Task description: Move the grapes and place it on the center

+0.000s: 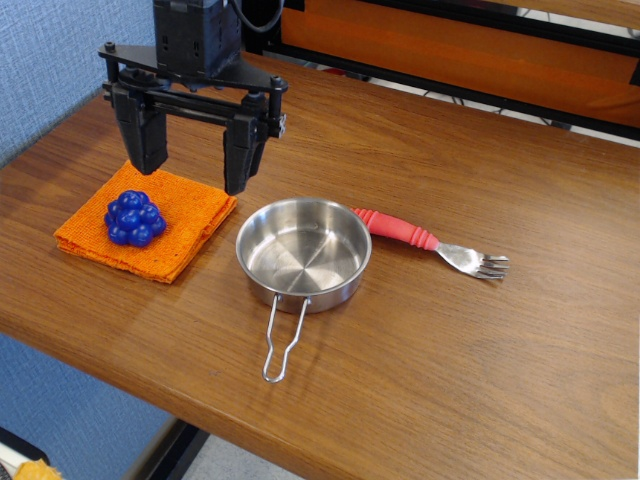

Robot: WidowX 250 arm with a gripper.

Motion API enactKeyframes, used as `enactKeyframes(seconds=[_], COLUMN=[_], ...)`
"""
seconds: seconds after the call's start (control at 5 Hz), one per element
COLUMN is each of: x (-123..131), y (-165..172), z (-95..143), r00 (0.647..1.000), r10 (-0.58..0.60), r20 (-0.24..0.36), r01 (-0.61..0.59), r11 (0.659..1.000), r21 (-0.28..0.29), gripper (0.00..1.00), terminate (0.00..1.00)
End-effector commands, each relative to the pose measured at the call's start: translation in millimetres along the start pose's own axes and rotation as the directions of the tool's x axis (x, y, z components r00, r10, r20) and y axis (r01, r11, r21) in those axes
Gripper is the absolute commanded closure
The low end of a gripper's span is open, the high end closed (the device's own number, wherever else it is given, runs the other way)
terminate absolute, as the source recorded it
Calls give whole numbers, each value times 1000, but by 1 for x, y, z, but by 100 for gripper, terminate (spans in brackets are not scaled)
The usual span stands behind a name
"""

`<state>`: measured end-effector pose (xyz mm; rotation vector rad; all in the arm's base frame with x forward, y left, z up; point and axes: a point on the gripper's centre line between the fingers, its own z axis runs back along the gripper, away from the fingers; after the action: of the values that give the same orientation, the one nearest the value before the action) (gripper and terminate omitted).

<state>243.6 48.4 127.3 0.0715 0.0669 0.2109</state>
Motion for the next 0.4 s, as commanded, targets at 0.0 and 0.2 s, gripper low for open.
enactKeyframes(seconds=[0.0, 0.2], x=[0, 8], y=[0, 14], z=[0, -3], r00=[1000, 999], r10=[0, 43], r20=[0, 3], r01=[0, -43], r11=[1000, 999], r21=[0, -9], gripper=[0, 0], terminate=[0, 0])
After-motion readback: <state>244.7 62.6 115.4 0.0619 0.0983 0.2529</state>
